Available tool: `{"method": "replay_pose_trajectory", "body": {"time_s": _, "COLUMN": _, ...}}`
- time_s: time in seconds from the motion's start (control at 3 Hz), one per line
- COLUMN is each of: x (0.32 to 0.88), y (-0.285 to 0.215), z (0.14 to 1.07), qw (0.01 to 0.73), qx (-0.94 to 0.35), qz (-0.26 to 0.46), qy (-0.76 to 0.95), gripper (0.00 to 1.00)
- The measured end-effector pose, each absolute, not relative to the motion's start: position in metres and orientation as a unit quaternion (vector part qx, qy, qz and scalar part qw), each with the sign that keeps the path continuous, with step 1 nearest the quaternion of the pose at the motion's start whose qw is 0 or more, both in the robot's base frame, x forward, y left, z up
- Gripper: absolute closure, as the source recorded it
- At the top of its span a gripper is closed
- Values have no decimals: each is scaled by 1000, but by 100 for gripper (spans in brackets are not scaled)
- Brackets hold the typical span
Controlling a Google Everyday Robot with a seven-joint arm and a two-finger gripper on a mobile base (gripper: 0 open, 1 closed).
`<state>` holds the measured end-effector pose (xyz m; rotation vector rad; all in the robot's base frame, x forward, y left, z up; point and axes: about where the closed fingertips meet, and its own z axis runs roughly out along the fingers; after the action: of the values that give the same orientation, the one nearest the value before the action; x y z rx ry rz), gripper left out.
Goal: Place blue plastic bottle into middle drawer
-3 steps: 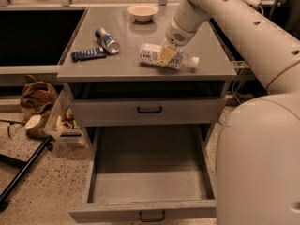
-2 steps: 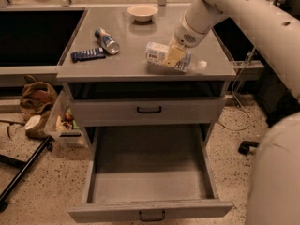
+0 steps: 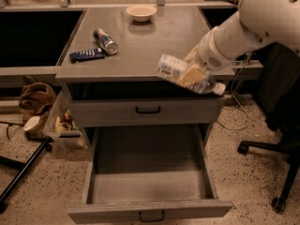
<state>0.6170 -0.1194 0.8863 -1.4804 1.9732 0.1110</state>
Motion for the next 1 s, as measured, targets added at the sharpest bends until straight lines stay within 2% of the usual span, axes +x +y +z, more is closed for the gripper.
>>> {"method": "replay_pose_trajectory", "body": {"time_s": 0.33, "x": 577, "y": -139, "z": 855, "qw": 341, "qx": -525, "qz": 43, "qy": 778, "gripper": 100}}
{"method": "replay_pose_trajectory", "body": {"time_s": 0.67, "x": 553, "y": -151, "z": 826, "qw": 346, "qx": -483, "qz": 9, "qy": 804, "gripper": 100}}
{"method": "replay_pose_trajectory", "body": {"time_s": 1.0, "x": 544, "y": -155, "z": 763, "qw": 309, "qx": -455, "qz": -6, "qy": 835, "gripper": 100}}
